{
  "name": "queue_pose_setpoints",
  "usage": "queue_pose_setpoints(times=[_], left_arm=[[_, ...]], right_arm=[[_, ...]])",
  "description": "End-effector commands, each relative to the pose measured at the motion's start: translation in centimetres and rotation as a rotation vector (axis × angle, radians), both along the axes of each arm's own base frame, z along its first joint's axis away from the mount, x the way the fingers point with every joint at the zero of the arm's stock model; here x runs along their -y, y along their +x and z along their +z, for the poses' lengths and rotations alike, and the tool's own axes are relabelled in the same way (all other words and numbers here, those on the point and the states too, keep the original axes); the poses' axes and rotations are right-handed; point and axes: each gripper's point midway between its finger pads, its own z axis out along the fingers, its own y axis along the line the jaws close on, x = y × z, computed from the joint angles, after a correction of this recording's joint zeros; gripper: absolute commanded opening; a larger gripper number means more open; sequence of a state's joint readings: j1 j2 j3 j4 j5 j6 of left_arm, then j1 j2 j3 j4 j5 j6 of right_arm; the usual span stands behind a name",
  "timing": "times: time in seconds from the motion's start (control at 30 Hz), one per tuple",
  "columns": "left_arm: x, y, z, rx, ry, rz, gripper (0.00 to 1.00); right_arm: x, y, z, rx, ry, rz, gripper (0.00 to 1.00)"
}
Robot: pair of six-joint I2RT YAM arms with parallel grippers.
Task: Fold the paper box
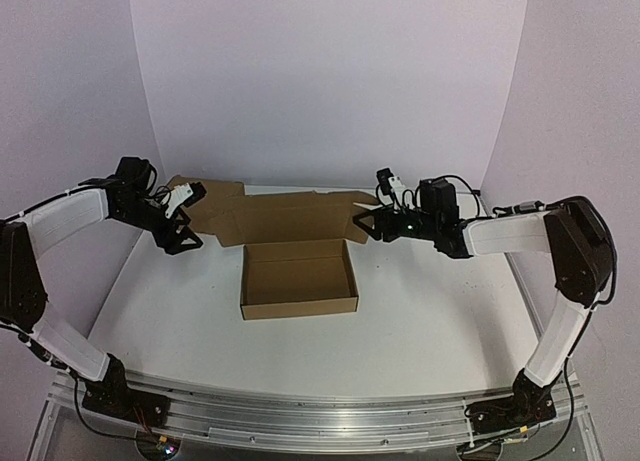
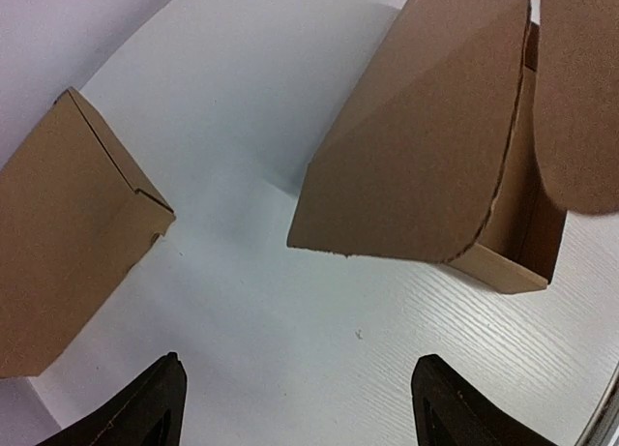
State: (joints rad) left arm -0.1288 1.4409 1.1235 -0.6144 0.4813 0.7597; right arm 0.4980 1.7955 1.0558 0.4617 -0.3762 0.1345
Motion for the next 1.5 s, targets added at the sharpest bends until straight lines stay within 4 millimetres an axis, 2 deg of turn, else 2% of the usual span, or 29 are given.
queue_pose_setpoints(times=[0.0,0.13,0.23,0.33,0.47,0.63,0.8,0.9,0.93,1.0,1.1,1.3,1.47], left_arm=[[2.2,2.7,4.2,0.204,-0.14,-0.064,0.83],[3.0,3.2,5.0,0.203,-0.218,-0.056,0.78],[4.3,1.8,5.2,0.166,-0.288,-0.114,0.69],[6.0,0.3,4.3,0.141,-0.308,-0.163,0.64],[6.6,1.0,4.3,0.119,-0.339,-0.11,0.59],[7.4,1.0,5.0,0.09,-0.374,-0.1,0.46],[7.6,1.4,4.8,0.092,-0.366,-0.068,0.42],[7.3,2.1,5.1,0.108,-0.354,-0.042,0.32],[7.2,2.3,5.2,0.108,-0.351,-0.024,0.25],[7.0,3.1,5.4,0.096,-0.35,0.047,0.11],[6.1,4.5,5.4,0.05,-0.342,0.232,0.0],[5.4,5.7,5.6,-0.135,-0.43,0.576,0.0],[6.5,5.2,6.0,-0.272,-0.532,0.72,0.02]], right_arm=[[-1.1,0.0,2.2,0.013,0.078,0.043,0.39],[-0.9,0.0,2.3,0.013,0.08,0.03,0.36],[-0.9,0.1,2.6,0.002,0.093,0.02,0.31],[-1.0,0.4,2.9,-0.022,0.111,0.001,0.23],[-1.2,0.6,2.9,-0.051,0.106,-0.014,0.18],[-1.6,0.4,2.7,-0.082,0.089,-0.033,0.12],[-2.3,-0.3,2.6,-0.089,0.067,-0.037,0.1],[-2.2,-0.1,2.6,-0.102,0.05,-0.059,0.08],[-2.1,0.2,2.9,-0.105,0.048,-0.077,0.06],[-1.8,0.5,2.9,-0.125,0.034,-0.126,0.02],[-1.7,0.7,2.8,-0.171,0.035,-0.223,0.0],[-3.1,-0.2,2.5,-0.233,-0.012,-0.412,0.0],[-4.2,-2.0,1.8,-0.308,-0.015,-0.575,0.0]])
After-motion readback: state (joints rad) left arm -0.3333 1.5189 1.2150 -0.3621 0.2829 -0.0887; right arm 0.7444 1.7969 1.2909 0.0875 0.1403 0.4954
